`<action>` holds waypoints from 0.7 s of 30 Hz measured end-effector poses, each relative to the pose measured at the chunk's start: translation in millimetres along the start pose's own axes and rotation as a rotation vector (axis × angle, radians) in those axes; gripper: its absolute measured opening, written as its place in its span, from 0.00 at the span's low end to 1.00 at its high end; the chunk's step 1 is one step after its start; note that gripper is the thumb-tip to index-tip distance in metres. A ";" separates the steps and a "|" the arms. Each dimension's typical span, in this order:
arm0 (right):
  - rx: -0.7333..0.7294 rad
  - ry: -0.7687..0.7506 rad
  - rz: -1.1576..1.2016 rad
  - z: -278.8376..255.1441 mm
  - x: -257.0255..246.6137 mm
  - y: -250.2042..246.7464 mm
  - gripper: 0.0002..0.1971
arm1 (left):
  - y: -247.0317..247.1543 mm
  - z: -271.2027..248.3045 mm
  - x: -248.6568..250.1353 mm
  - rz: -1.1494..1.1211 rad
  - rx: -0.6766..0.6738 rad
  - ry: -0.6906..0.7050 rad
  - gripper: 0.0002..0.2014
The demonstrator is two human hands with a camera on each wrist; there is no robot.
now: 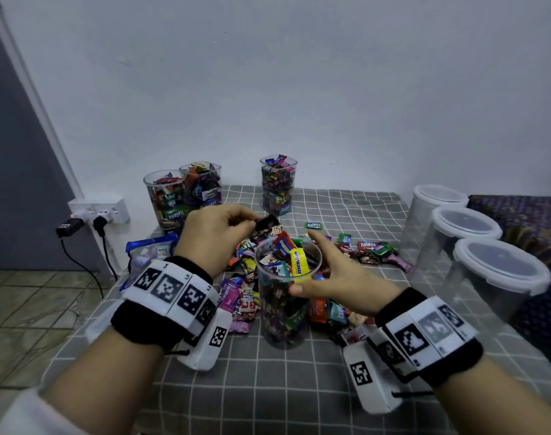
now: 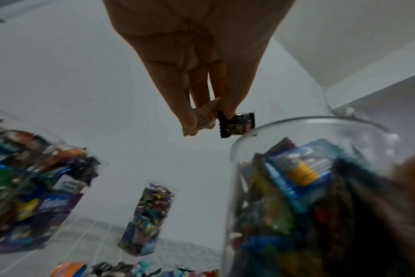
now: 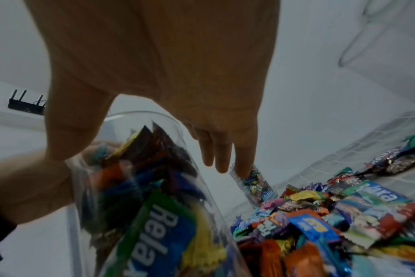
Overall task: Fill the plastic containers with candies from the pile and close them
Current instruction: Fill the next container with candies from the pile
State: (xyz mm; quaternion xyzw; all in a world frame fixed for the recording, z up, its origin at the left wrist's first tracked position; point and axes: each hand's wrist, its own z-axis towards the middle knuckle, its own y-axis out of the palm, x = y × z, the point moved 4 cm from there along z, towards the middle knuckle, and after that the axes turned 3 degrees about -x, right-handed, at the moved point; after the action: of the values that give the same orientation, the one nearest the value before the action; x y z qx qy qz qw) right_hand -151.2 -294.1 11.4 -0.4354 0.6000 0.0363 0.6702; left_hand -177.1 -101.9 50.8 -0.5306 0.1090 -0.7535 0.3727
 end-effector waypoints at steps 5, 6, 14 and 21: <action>-0.011 -0.012 0.073 4.2 2.6 3.8 0.56 | 11.3 -7.7 19.7 0.032 -0.142 0.091 0.07; -0.008 -0.016 0.085 4.8 4.0 3.8 0.56 | 12.9 -9.0 21.8 0.012 -0.158 0.097 0.09; -0.001 -0.039 0.149 10.2 14.3 6.0 0.52 | 10.2 -10.8 32.2 0.109 -0.156 0.121 0.13; 0.000 -0.112 0.199 9.7 16.4 6.5 0.31 | 22.6 -18.0 44.4 0.417 -0.313 0.167 0.10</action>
State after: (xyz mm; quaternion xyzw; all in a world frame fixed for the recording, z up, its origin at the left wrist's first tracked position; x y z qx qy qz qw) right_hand -142.9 -291.8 -6.8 -0.3712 0.6018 0.1269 0.6957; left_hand -189.9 -151.9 62.6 -0.4841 0.3613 -0.6756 0.4228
